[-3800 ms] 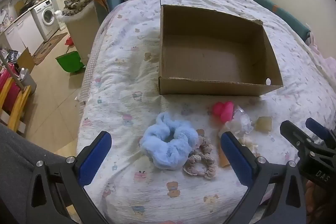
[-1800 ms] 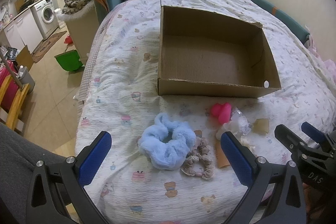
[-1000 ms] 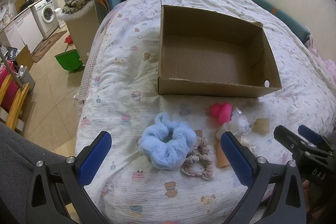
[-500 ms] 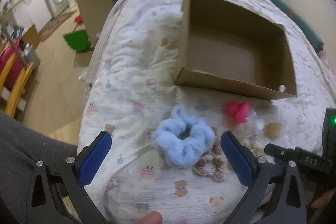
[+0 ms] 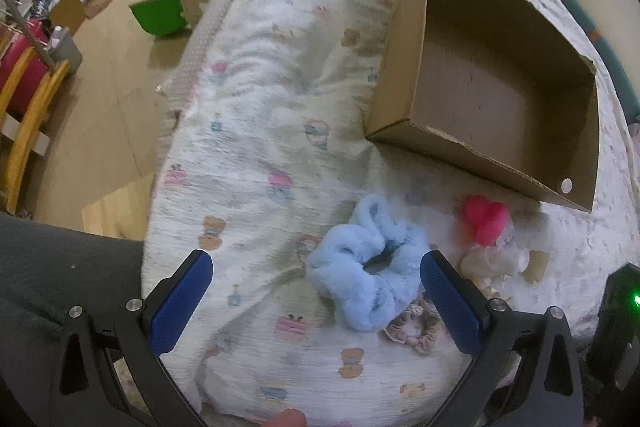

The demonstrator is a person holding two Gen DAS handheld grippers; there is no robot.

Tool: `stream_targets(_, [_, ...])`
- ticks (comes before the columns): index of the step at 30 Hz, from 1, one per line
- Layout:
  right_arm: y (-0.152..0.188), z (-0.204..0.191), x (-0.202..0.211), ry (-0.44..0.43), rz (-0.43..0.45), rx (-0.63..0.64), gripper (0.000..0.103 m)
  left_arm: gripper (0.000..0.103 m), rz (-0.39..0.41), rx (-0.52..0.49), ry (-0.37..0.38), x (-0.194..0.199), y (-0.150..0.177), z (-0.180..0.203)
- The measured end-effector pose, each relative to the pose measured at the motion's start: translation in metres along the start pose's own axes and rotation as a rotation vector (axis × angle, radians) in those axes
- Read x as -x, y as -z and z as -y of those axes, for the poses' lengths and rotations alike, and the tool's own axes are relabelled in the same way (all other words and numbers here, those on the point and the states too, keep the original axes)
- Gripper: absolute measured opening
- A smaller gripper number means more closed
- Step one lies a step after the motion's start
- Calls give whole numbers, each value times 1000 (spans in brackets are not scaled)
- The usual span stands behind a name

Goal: Organize soft objects
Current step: 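Grasp the light-blue scrunchie with the left tool while the right tool grasps the white cloth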

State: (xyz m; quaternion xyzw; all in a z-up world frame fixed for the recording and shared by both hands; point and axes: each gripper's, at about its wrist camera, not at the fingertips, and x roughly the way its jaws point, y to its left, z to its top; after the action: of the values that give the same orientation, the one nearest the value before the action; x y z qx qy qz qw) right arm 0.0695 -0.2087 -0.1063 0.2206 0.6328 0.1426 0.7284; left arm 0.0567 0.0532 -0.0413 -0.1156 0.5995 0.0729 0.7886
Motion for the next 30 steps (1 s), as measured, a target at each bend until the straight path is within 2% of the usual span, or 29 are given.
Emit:
stream_targets(6, [6,1,28,-38,63,3,22,103,-76,-10,32,-18,-3,19])
stream_targets(11, [7,5,39,-57,90,-13,22,103,-123,-17,-1,-43,-6,31])
stream_targets(14, [7,8,40,-64,93,-20,22,96,-174,-3,21,-61,-8,29])
stream_targets(15, [6,8,40,-67,94,-23,22,90,-203,-5,45,-68,-8,30])
stream_targets(16, [6,9,41,-70,94,-24,22,78,-234,-10,70,-75,-6,30])
stream_targets(18, [6,12,42,-73,94,-25,22,68,-260,-3,100,-81,-3,28])
stream_targets(20, [6,12,41,-76,96,-27,22,54,-238,-3,117,-78,-2,27])
stream_targets(21, [5,12,42,-78,97,-28,22,40,-228,-14,127,-75,-3,27])
stream_targets(22, [5,12,42,-80,98,-28,22,31,-219,-18,138,-71,-3,26])
stream_targets(25, [4,12,41,-81,97,-28,22,20,-185,-20,129,-59,-7,24])
stream_targets(30, [4,12,42,-76,103,-28,22,16,-128,-26,68,-45,-14,8])
